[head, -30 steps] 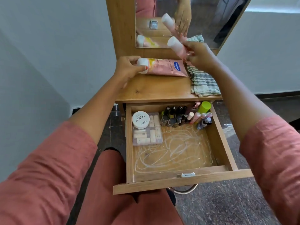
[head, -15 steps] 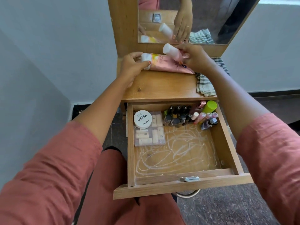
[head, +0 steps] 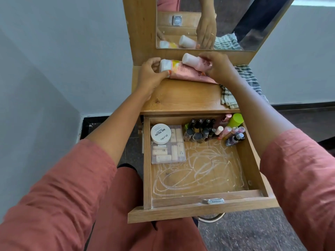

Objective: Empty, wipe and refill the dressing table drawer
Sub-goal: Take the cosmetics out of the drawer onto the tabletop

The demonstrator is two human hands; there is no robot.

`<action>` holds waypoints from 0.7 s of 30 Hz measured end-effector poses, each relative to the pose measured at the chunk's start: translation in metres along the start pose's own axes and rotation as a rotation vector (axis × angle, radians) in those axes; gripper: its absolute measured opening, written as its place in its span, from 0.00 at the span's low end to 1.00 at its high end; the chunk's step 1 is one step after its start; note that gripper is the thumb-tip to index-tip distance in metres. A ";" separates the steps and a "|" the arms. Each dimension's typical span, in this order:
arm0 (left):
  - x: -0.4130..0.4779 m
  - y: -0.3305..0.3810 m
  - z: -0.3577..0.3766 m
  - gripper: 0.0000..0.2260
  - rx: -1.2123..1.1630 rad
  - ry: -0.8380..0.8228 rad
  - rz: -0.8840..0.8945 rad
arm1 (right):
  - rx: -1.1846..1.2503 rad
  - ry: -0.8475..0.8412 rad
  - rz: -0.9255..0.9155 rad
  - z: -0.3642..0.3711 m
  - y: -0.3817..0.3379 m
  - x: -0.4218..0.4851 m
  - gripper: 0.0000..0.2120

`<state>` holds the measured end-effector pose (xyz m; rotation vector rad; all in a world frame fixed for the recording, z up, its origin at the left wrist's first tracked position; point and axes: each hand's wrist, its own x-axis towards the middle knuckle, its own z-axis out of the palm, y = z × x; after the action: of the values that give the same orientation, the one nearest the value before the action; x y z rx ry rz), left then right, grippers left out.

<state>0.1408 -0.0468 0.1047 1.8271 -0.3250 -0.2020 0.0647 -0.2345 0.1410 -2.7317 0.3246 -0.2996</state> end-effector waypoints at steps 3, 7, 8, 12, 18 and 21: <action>-0.002 -0.001 0.000 0.24 0.014 0.013 0.002 | 0.006 -0.006 0.025 -0.002 -0.001 -0.002 0.25; -0.005 0.000 0.000 0.23 0.018 0.039 0.011 | 0.018 0.005 0.017 -0.003 -0.002 -0.005 0.26; -0.006 0.000 0.000 0.23 0.022 0.050 0.016 | 0.029 0.005 0.022 -0.003 -0.001 -0.005 0.27; -0.016 0.003 0.000 0.20 0.059 0.102 0.072 | 0.088 0.053 0.041 -0.002 0.004 -0.011 0.27; -0.044 0.005 0.006 0.17 0.110 0.093 0.193 | 0.066 0.178 -0.026 0.003 -0.008 -0.045 0.20; -0.065 0.006 0.013 0.16 0.140 0.023 0.236 | 0.078 0.158 -0.022 0.009 -0.013 -0.063 0.18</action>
<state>0.0744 -0.0393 0.1049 1.9084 -0.5457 0.0063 0.0095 -0.2028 0.1278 -2.6419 0.3179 -0.5253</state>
